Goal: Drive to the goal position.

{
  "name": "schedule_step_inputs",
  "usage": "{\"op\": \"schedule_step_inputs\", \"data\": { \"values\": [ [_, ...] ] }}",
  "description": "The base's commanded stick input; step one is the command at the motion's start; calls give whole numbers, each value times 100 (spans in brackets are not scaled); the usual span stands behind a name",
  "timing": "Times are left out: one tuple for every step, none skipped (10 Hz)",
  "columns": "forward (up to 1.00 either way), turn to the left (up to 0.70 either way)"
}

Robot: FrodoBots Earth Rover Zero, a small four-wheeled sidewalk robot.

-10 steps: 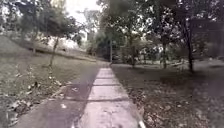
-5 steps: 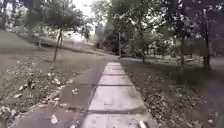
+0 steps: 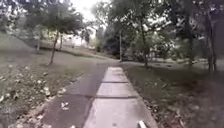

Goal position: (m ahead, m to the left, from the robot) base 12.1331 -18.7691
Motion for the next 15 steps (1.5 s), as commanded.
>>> {"op": "schedule_step_inputs", "data": {
  "values": [
    [100, 0],
    [100, 0],
    [100, 0],
    [100, 0],
    [100, -1],
    [100, -5],
    [100, -16],
    [100, -23],
    [100, -2],
    [100, 0],
    [100, 0],
    [100, 0],
    [100, 0],
    [100, 0],
    [100, 0]
  ]
}}
